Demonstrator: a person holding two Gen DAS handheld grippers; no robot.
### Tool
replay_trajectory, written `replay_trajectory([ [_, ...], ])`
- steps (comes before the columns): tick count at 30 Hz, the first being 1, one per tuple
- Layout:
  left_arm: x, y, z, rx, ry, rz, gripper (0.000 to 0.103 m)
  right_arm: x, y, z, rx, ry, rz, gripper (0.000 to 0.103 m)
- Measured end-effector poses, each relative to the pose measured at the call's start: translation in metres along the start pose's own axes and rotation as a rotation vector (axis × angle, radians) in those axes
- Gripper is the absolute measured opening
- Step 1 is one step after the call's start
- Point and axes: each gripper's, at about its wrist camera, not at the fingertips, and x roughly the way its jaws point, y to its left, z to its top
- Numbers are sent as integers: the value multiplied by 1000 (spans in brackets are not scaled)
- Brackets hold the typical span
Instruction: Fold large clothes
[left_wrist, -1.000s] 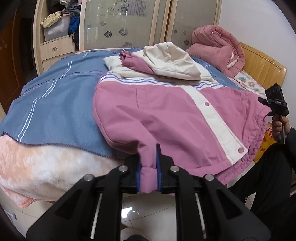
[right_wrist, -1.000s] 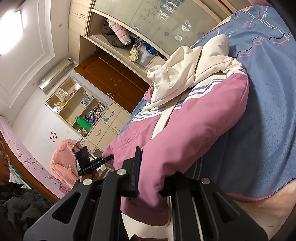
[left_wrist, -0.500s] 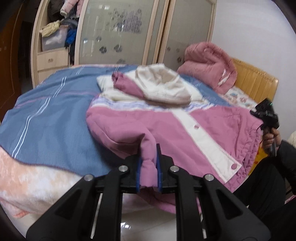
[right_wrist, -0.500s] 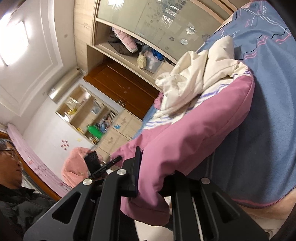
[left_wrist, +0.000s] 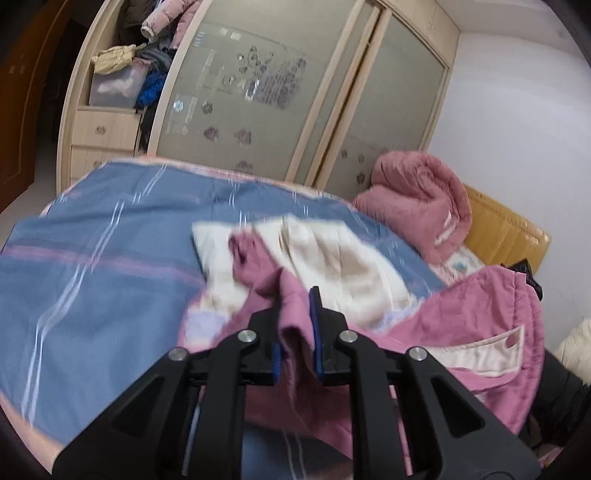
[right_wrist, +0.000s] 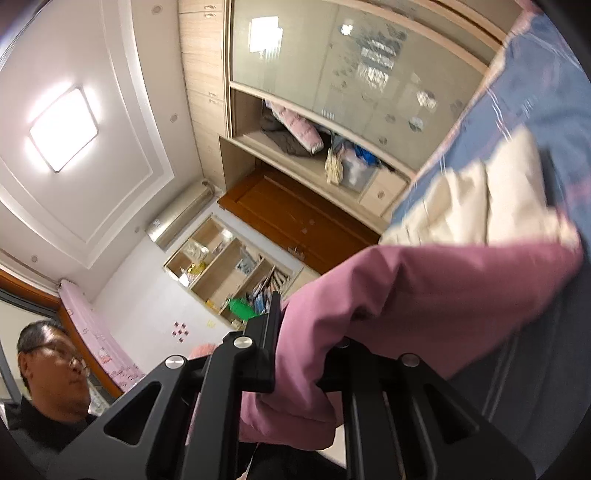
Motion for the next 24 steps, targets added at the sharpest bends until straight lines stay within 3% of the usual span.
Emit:
replay_trajectory([
  [4, 39, 24, 61, -61, -50, 14, 12, 21, -19, 61, 19, -101, -11, 11],
  [9, 99, 56, 123, -84, -103, 82, 13, 47, -82, 128, 128, -228, -87, 11],
  [14, 198, 92, 161, -91, -39, 171, 13, 73, -161, 165, 226, -290, -228, 11],
  [19, 298, 133, 152, -136, 119, 252, 17, 81, -235, 168, 326, -296, -355, 11],
  [21, 327, 148, 139, -135, 187, 341, 26, 82, -249, 160, 374, -286, -349, 21],
  [22, 331, 152, 137, -127, 190, 380, 44, 81, -255, 157, 395, -288, -326, 35],
  [23, 332, 155, 136, -118, 176, 403, 70, 80, -255, 156, 401, -294, -300, 47],
  [24, 322, 158, 138, -124, 107, 422, 84, 77, -252, 156, 398, -309, -276, 82],
])
